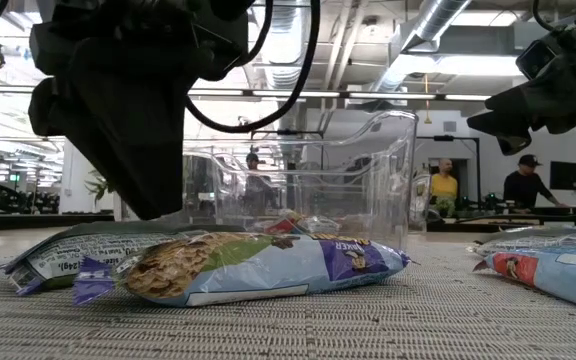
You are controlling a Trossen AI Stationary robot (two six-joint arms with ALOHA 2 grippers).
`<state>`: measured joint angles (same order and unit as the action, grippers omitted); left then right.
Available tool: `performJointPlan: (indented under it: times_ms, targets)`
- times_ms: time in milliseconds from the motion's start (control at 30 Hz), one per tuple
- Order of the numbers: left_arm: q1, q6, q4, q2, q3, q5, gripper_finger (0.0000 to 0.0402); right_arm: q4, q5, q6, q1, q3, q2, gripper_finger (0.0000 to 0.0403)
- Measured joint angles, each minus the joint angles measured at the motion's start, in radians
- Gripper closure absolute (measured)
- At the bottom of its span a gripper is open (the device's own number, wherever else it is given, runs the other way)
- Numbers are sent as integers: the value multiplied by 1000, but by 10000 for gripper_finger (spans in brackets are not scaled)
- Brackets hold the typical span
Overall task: Pick and place Granola Bars by type
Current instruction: Put the top blue granola bar into the middle transparent bin
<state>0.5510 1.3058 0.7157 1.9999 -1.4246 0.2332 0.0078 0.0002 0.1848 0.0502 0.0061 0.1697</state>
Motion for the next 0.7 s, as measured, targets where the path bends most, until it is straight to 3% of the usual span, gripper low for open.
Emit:
performJointPlan:
  times_ms: [500,700]
  targets:
    - [-3,-61,3,8,7,-39,169,0,0,0,0,0,0,219]
    - [7,-90,-23,38,7,-86,156,1,0,0,0,0,0,219]
